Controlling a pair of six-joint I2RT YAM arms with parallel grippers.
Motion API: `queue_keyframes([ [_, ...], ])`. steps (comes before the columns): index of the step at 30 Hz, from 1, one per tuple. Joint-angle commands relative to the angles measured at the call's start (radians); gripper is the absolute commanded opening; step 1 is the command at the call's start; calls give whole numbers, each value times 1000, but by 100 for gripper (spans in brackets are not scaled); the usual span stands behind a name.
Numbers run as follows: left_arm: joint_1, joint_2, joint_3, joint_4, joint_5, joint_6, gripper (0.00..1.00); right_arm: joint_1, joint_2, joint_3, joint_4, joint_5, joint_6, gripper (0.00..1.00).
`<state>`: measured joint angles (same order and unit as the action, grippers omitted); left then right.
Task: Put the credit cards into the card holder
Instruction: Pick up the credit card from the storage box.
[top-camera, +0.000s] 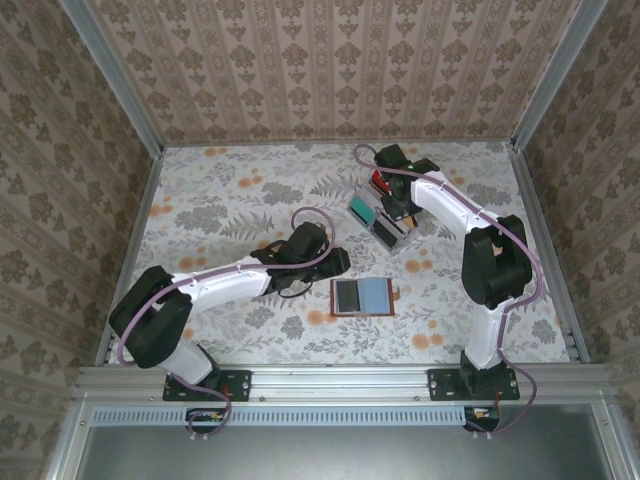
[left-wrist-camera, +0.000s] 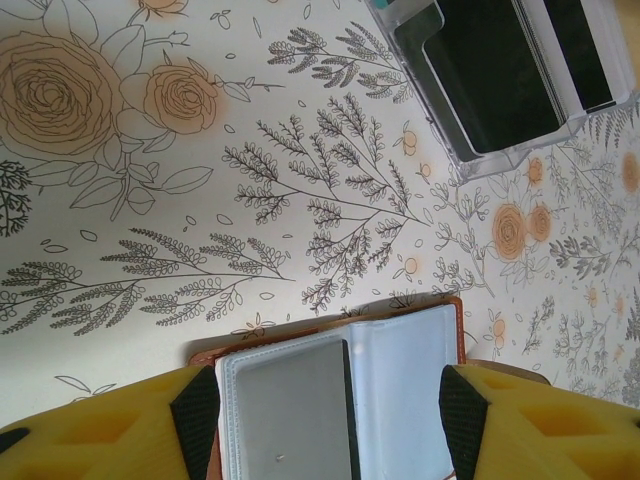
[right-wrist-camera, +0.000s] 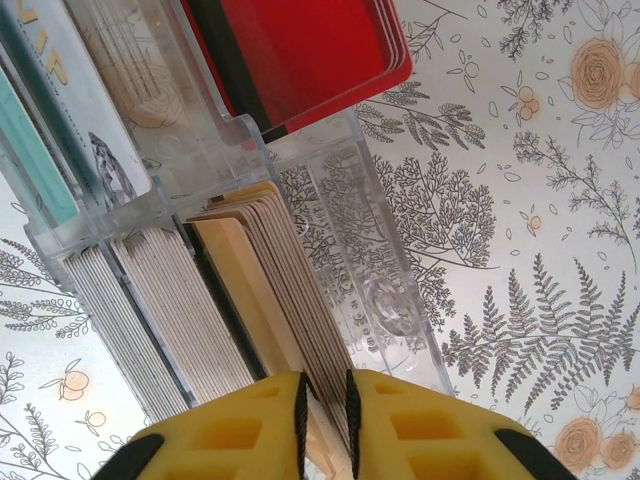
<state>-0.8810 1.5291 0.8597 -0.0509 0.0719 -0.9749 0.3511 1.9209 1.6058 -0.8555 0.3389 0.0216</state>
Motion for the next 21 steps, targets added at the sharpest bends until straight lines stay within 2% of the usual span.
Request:
queue_keyframes([
  [1,5,11,4,13,9,-6,64,-4,-36,-12,4,42,-10,18],
  [8,6,12,5,10,12,-6,64,-4,-52,-13,4,49,-14,14],
  [9,6,12,5,10,12,-6,64,-4,-55,-10,-3,48,-14,10],
  [21,7,13,8,13,20,-8,64,-4,-91,-7,-26,13,-19,8],
])
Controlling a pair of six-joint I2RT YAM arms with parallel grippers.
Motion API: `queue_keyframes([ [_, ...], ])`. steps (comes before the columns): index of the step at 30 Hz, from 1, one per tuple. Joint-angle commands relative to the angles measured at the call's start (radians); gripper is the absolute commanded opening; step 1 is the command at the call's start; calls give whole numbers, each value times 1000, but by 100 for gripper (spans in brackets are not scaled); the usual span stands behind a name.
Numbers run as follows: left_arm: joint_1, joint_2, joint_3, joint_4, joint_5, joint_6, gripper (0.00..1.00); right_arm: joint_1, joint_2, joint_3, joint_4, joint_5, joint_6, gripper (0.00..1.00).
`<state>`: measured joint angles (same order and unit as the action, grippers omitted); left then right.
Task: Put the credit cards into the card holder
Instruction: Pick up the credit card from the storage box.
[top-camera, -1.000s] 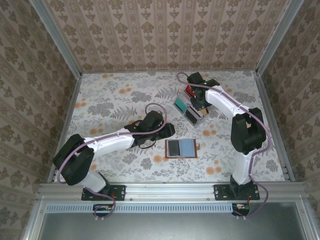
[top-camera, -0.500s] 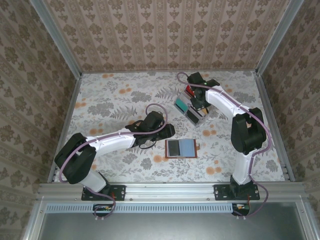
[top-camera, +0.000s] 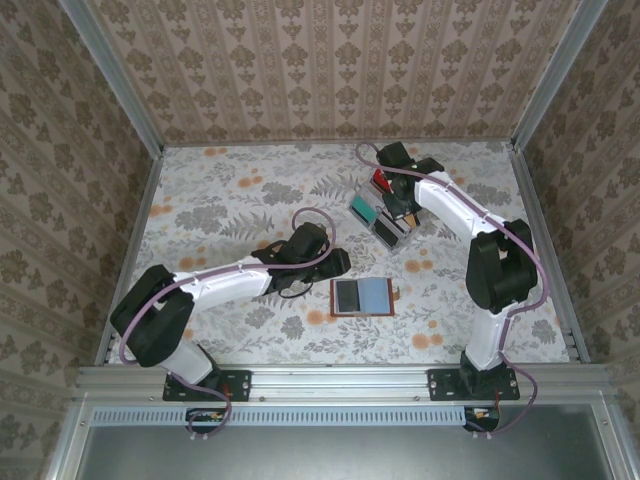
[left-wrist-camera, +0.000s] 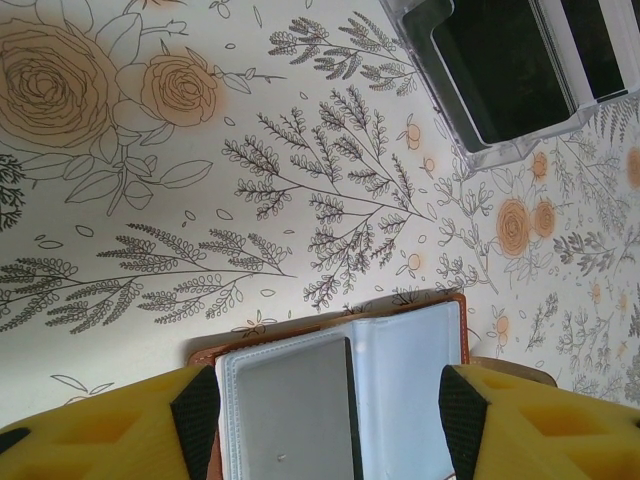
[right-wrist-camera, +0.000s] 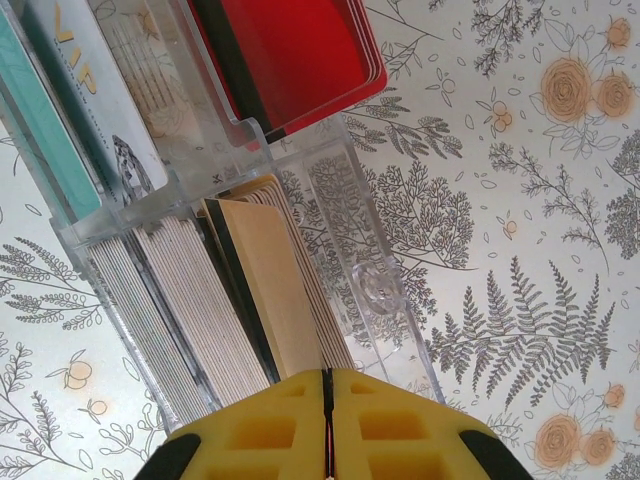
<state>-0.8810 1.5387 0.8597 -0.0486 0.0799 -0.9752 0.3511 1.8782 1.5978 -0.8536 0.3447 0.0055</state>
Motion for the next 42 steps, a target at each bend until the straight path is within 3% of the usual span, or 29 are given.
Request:
queue_keyframes([
  [1,7,3,8,8,12,-7,64,-4,-54,1,-33,-6,0,7],
  [20,24,-27,26,8,29,-3,65,-18,-173,2,-62,-173,69,2],
  [25,45,-58,5,47,51,-23,65,-32,-233,-11,-66,-350,124,1],
  [31,107,-113,-53,193,142,-80,69,-52,-358,-123,32,-618,314,1],
  [38,163,-135,-42,293,228,-123,75,-58,-471,-357,308,-905,669,1],
  [42,178,-134,-30,325,258,-135,78,-58,-482,-437,448,-1006,771,1],
])
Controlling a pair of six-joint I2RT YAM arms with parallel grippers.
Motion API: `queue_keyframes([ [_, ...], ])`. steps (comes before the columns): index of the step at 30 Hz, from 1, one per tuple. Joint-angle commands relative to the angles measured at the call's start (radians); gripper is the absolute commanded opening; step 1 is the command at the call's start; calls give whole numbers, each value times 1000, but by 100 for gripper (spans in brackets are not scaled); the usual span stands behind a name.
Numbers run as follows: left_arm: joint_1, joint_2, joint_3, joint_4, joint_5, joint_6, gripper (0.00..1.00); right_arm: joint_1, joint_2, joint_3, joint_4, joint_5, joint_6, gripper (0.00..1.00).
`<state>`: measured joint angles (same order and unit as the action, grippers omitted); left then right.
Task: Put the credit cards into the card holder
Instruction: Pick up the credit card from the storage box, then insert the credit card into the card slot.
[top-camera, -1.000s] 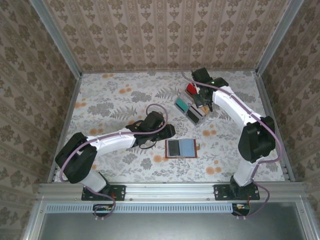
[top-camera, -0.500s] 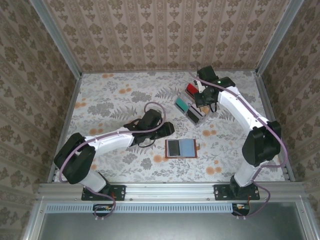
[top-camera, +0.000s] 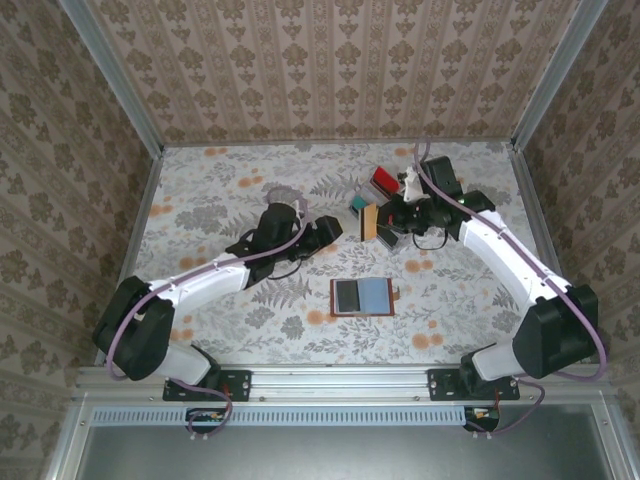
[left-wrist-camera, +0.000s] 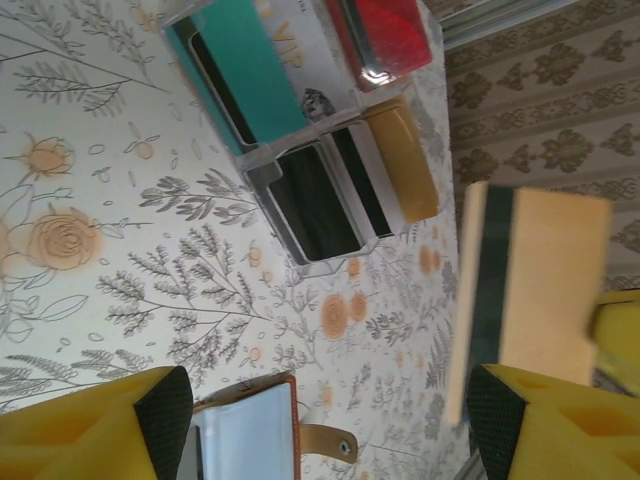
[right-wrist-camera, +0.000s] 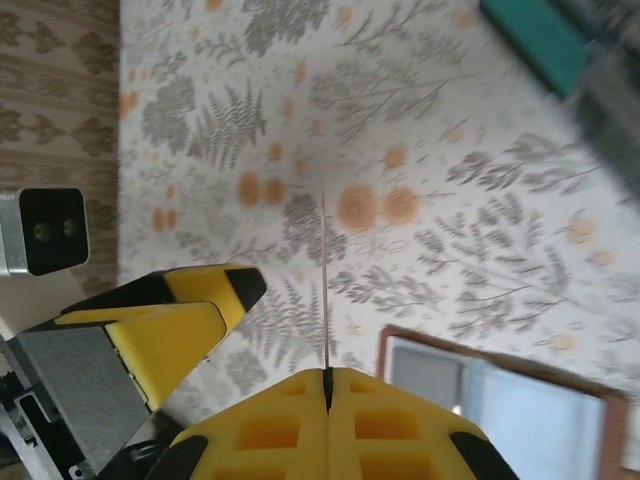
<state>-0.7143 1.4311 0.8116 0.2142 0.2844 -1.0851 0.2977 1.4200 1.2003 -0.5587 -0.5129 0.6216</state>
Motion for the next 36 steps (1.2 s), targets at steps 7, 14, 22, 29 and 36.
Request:
queue_keyframes([
  [7,25,12,15,199,126,-87,80,-6,-62,-103,238,-255,191,1],
  [14,24,53,26,345,192,-180,60,-8,-50,-143,290,-287,260,1],
  [22,24,94,24,352,196,-297,23,-6,-7,-210,444,-297,533,3],
  [29,22,123,-33,470,170,-466,0,-5,-7,-235,475,-264,621,12],
  [36,1,123,-106,606,100,-668,0,-2,-6,-233,485,-264,621,32],
])
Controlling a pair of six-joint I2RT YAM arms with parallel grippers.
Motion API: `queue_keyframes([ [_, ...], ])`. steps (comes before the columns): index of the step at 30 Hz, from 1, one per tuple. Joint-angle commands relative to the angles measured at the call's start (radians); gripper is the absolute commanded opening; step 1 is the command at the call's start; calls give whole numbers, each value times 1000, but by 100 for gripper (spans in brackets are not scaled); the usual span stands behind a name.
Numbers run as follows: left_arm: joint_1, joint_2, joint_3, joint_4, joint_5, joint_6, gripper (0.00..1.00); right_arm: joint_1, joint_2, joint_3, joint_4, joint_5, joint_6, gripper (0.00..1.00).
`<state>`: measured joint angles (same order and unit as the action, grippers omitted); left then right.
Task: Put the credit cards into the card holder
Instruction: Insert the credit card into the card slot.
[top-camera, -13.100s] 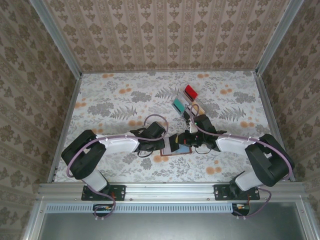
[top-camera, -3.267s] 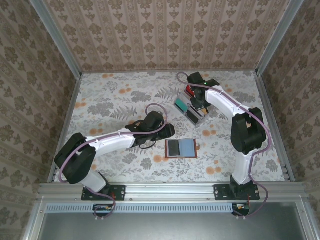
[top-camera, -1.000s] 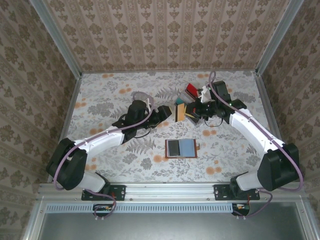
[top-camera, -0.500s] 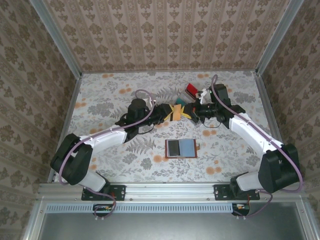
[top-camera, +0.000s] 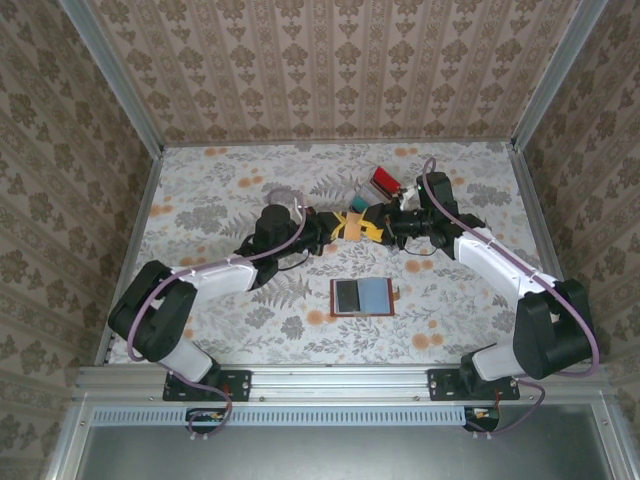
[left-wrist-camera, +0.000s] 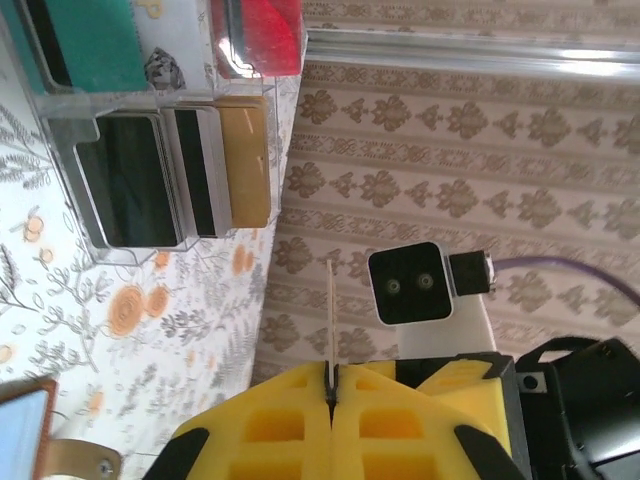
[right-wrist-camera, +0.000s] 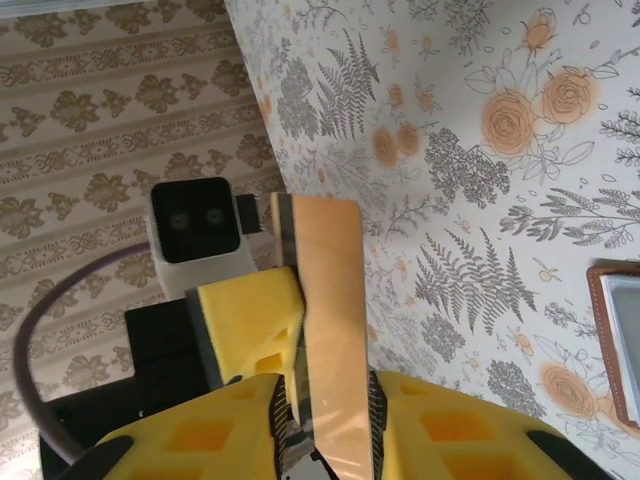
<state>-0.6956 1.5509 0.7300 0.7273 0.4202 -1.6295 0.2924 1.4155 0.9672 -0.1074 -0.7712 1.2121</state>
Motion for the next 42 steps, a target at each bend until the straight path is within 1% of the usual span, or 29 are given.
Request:
queue_keyframes([
  [1,-21,2,-26,94,-40,-141,0,7,1,5,21,-2,23,32],
  [2,-24,-1,-26,92,-42,-163,0,10,6,9,6,2,14,33],
  [3,-28,-2,-27,93,-45,-183,0,14,12,12,-3,3,9,38],
  [6,-39,-1,-30,93,-58,-227,0,27,27,29,-15,5,-5,39],
  [10,-53,10,-44,122,-75,-304,0,37,37,37,-50,44,-11,37],
  [12,-60,23,-57,162,-86,-358,0,37,37,38,-65,61,-15,34],
  [17,-86,83,-89,301,-131,-488,0,38,28,38,-78,93,-12,33],
  [21,-105,143,-90,383,-149,-539,0,38,26,44,-90,95,-22,31],
  [27,-131,217,-74,481,-169,-579,0,37,19,39,-123,124,-43,30],
  [31,-140,225,-78,493,-183,-568,0,38,13,45,-155,152,-66,28],
  [36,-134,156,-88,371,-179,-474,0,36,-2,50,-209,200,-111,26],
  [40,-119,108,-94,296,-167,-401,0,35,-18,29,-211,232,-123,21],
  [42,-113,105,-97,299,-162,-371,0,33,-18,16,-182,219,-126,16],
])
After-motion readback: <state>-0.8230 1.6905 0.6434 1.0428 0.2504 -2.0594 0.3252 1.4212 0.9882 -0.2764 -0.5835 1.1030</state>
